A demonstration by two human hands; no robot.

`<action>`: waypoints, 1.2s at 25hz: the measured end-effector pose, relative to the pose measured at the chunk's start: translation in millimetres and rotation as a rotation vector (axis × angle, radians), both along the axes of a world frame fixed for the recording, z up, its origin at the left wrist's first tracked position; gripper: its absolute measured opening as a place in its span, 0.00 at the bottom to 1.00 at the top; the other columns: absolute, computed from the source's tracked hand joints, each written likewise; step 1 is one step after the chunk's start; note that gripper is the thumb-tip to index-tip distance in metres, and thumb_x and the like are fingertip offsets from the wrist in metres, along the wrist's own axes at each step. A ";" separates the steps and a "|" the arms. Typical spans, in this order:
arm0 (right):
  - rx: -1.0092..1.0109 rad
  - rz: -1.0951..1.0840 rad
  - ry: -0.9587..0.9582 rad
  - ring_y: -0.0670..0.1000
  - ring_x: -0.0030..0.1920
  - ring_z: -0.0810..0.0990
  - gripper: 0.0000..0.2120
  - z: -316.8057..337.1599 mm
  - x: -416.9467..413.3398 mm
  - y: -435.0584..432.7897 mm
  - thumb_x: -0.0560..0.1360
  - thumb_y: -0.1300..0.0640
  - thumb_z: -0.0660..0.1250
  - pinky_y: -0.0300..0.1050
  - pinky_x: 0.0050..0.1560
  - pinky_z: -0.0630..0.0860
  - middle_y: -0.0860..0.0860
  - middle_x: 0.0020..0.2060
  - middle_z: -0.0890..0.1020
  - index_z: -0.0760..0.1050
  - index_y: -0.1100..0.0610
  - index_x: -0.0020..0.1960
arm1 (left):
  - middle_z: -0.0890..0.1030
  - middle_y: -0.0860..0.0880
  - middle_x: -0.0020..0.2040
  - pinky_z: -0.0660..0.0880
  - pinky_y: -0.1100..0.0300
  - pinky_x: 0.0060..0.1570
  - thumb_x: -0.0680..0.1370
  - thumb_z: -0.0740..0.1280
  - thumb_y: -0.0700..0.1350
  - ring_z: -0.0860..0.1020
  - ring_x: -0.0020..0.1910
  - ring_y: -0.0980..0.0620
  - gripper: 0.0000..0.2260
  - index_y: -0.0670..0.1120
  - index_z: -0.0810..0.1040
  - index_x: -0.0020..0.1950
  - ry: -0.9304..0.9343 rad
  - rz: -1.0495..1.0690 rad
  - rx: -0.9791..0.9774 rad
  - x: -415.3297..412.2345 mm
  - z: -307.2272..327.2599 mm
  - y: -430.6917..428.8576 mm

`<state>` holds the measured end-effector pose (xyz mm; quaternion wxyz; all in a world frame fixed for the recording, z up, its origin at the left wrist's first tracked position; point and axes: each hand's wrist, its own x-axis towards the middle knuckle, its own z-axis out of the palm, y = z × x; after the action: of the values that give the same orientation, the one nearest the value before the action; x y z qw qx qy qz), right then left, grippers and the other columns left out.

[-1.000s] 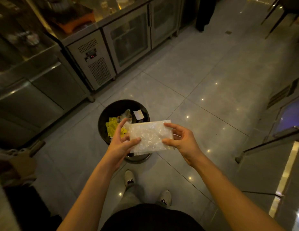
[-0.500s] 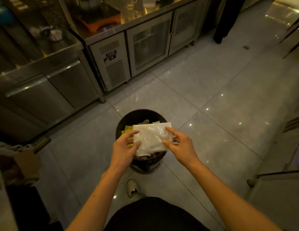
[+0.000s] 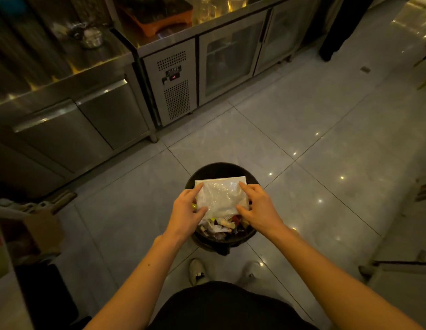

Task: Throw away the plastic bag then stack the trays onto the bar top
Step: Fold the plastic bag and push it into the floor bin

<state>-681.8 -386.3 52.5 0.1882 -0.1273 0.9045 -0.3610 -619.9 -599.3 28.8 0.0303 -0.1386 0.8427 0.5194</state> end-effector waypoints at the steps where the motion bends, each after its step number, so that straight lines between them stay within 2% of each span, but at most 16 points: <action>1: 0.027 0.011 -0.005 0.46 0.62 0.69 0.32 -3.1 -3.5 -2.3 0.76 0.58 0.68 0.39 0.63 0.70 0.51 0.67 0.67 0.60 0.55 0.76 | 0.73 0.48 0.59 0.80 0.52 0.52 0.72 0.73 0.39 0.77 0.55 0.50 0.31 0.48 0.68 0.74 -0.013 -0.014 -0.029 -3.8 -4.8 -1.4; 4: 0.091 0.048 -0.029 0.47 0.63 0.68 0.32 -10.6 -15.7 -1.6 0.76 0.58 0.67 0.36 0.60 0.67 0.52 0.68 0.66 0.59 0.56 0.76 | 0.73 0.49 0.60 0.79 0.52 0.55 0.72 0.74 0.42 0.76 0.54 0.50 0.33 0.48 0.65 0.75 -0.071 -0.069 -0.116 -14.0 -14.6 0.1; 7: 0.131 0.075 -0.068 0.51 0.65 0.69 0.32 -19.0 -26.8 5.9 0.76 0.59 0.67 0.38 0.62 0.68 0.53 0.68 0.65 0.58 0.57 0.77 | 0.72 0.47 0.60 0.78 0.52 0.55 0.73 0.73 0.42 0.76 0.53 0.50 0.34 0.48 0.63 0.76 -0.116 -0.106 -0.140 -22.6 -19.7 9.7; 12: 0.158 0.090 -0.138 0.54 0.66 0.69 0.33 -31.9 -42.1 22.1 0.75 0.59 0.67 0.48 0.66 0.72 0.53 0.69 0.64 0.58 0.56 0.77 | 0.68 0.44 0.67 0.74 0.51 0.62 0.75 0.71 0.42 0.72 0.62 0.46 0.35 0.48 0.58 0.78 -0.198 -0.125 -0.177 -35.7 -26.0 29.9; 15: 0.180 0.089 -0.143 0.55 0.67 0.68 0.33 -37.1 -47.9 29.1 0.76 0.59 0.66 0.49 0.66 0.71 0.53 0.70 0.63 0.57 0.55 0.77 | 0.63 0.45 0.70 0.71 0.52 0.65 0.77 0.68 0.42 0.68 0.67 0.46 0.35 0.48 0.52 0.79 -0.249 -0.151 -0.215 -40.1 -26.1 46.8; 20: 0.183 0.088 -0.157 0.56 0.69 0.67 0.35 -42.8 -54.6 33.2 0.75 0.58 0.67 0.50 0.66 0.72 0.54 0.72 0.61 0.54 0.55 0.77 | 0.56 0.44 0.74 0.68 0.56 0.66 0.78 0.65 0.41 0.65 0.70 0.46 0.35 0.48 0.48 0.80 -0.265 -0.173 -0.271 -48.4 -27.0 58.8; 23: 0.193 0.113 -0.195 0.59 0.72 0.64 0.40 -42.9 -59.3 32.1 0.75 0.52 0.68 0.53 0.68 0.70 0.55 0.76 0.55 0.49 0.50 0.79 | 0.52 0.44 0.76 0.67 0.52 0.69 0.77 0.66 0.46 0.62 0.73 0.43 0.38 0.51 0.46 0.80 -0.277 -0.177 -0.252 -50.8 -29.4 57.7; 26: 0.186 0.124 -0.256 0.61 0.75 0.58 0.45 -41.1 -63.1 34.1 0.73 0.47 0.70 0.55 0.70 0.65 0.57 0.78 0.47 0.43 0.44 0.78 | 0.44 0.44 0.79 0.61 0.44 0.72 0.75 0.67 0.55 0.51 0.77 0.40 0.41 0.55 0.45 0.79 -0.300 -0.155 -0.276 -51.8 -31.8 57.0; 28: 0.186 0.137 -0.246 0.60 0.77 0.55 0.45 -39.8 -64.3 35.8 0.73 0.46 0.70 0.54 0.71 0.62 0.57 0.78 0.48 0.42 0.45 0.78 | 0.44 0.43 0.80 0.58 0.41 0.73 0.74 0.65 0.60 0.49 0.78 0.39 0.40 0.56 0.45 0.79 -0.306 -0.158 -0.355 -50.5 -33.5 55.8; 30: 0.183 0.144 -0.220 0.59 0.76 0.57 0.45 -39.0 -66.3 37.2 0.74 0.45 0.69 0.53 0.72 0.62 0.56 0.78 0.49 0.43 0.47 0.79 | 0.45 0.41 0.80 0.57 0.40 0.73 0.75 0.63 0.62 0.49 0.78 0.40 0.39 0.55 0.45 0.79 -0.304 -0.159 -0.401 -49.7 -34.7 54.6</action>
<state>-748.1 -349.2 13.5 0.3223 -0.1336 0.8961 -0.2744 -669.5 -544.6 -5.9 0.1694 -0.1518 0.9228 0.3111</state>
